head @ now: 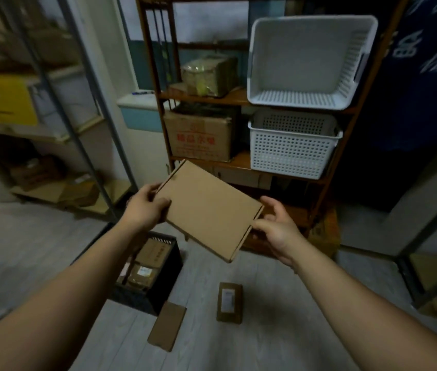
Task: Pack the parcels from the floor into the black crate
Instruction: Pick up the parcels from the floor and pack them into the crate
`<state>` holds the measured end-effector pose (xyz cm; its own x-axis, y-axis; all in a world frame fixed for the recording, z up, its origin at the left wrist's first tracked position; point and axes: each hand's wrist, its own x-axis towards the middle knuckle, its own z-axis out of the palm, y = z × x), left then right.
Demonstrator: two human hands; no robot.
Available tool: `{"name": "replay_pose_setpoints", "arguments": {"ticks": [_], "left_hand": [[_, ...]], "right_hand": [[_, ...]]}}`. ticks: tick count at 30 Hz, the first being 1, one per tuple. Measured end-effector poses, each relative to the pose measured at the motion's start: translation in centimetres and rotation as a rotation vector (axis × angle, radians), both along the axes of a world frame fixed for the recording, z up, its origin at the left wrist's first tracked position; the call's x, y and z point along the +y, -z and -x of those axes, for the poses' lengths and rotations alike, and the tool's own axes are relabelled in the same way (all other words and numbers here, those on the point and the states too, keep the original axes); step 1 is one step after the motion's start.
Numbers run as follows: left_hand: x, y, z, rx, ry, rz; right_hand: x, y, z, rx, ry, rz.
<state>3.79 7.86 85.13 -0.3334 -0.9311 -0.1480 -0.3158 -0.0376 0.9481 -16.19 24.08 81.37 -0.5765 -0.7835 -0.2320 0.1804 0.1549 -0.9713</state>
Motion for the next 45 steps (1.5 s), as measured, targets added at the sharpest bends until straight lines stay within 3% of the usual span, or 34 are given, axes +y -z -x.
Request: {"name": "replay_pose_setpoints", "arguments": {"ticks": [5,11,17,30,39,45], "left_hand": [[-2.5,-0.4,-9.7,-0.026,-0.002,-0.016],[-7.8,-0.8,-21.7,-0.059,0.027,0.005],[-13.4,-0.7,-28.7,-0.127,0.003,0.050],[-27.3,0.3,-26.4,-0.205,0.030,0.086],[-38.2,1.2,-26.2,-0.295,-0.024,0.088],[-44.1,4.3,-26.7,-0.413,0.114,0.057]], "right_hand": [[-6.0,-1.4,-8.3,0.153,0.184,0.057],[-13.4,-1.2,-20.8,0.231,-0.144,0.023],[-19.0,-0.9,-27.0,0.254,-0.208,-0.020],[-33.7,1.1,-27.1,0.352,0.052,-0.072],[-45.5,3.2,-27.3,0.424,-0.085,-0.124],[-48.8,5.8,-28.2,0.435,-0.162,-0.224]]}}
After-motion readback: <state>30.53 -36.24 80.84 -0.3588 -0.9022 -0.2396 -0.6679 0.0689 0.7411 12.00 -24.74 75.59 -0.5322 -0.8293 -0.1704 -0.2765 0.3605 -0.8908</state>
